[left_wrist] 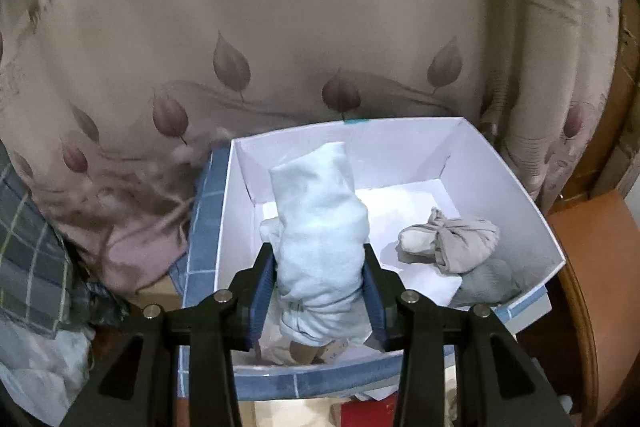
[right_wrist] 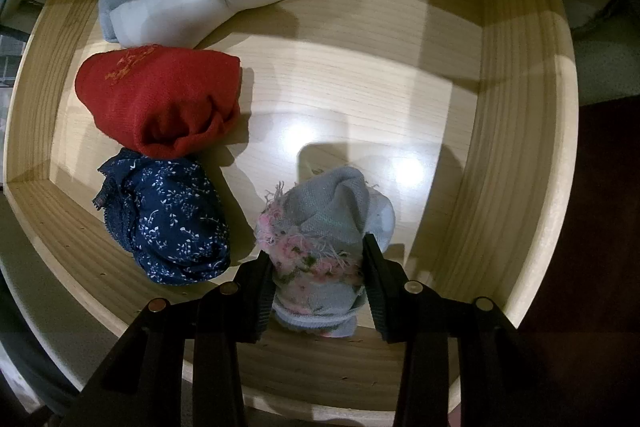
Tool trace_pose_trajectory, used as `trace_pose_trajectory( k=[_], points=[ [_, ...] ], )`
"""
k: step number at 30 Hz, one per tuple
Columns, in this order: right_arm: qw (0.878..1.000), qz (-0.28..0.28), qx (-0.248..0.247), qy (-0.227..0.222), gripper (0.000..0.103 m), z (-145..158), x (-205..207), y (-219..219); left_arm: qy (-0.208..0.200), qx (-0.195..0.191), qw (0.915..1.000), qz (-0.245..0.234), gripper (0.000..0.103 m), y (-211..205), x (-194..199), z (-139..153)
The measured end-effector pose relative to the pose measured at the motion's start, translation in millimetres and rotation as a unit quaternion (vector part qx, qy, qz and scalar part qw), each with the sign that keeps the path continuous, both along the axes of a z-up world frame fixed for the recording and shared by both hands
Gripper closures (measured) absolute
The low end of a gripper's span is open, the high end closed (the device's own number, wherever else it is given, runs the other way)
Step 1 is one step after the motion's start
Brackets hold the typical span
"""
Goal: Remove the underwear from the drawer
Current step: 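Lower the white item into the box and open the left gripper, then move the open left gripper back over the drawer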
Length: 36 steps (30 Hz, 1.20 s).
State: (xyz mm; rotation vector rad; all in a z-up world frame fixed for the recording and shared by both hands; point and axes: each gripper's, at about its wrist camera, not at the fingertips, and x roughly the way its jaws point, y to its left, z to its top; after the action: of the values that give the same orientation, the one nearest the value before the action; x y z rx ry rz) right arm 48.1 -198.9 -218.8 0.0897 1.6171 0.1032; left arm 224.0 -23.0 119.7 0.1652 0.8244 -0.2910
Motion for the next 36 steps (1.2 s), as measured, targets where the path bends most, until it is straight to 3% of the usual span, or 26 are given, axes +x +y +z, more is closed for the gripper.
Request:
trace_pose_trajectory(
  k=[8, 15, 25, 31, 36],
  points=[
    [1.000, -0.001, 0.000, 0.000, 0.064, 0.8, -0.1, -0.8, 0.027, 0.034, 0.9990, 0.010, 0.061, -1.6, 14.8, -28.6],
    [1.000, -0.001, 0.000, 0.000, 0.064, 0.5, 0.0, -0.9, 0.026, 0.042, 0.9987, 0.015, 0.053, -1.9, 15.6, -31.2],
    [1.000, -0.001, -0.002, 0.001, 0.064, 1.9, 0.2, -0.6, 0.023, 0.049, 0.9985, 0.005, 0.048, 0.8, 7.3, -18.0],
    [1.000, 0.000, -0.004, 0.002, 0.065, 1.8, -0.3, -1.0, 0.033, 0.034, 0.9989, -0.007, 0.048, 14.7, -7.3, -1.5],
    [1.000, 0.000, -0.009, 0.005, 0.064, 3.3, 1.6, 1.8, 0.016, 0.067, 0.9975, -0.016, 0.048, 33.6, -37.6, 2.9]
  ],
)
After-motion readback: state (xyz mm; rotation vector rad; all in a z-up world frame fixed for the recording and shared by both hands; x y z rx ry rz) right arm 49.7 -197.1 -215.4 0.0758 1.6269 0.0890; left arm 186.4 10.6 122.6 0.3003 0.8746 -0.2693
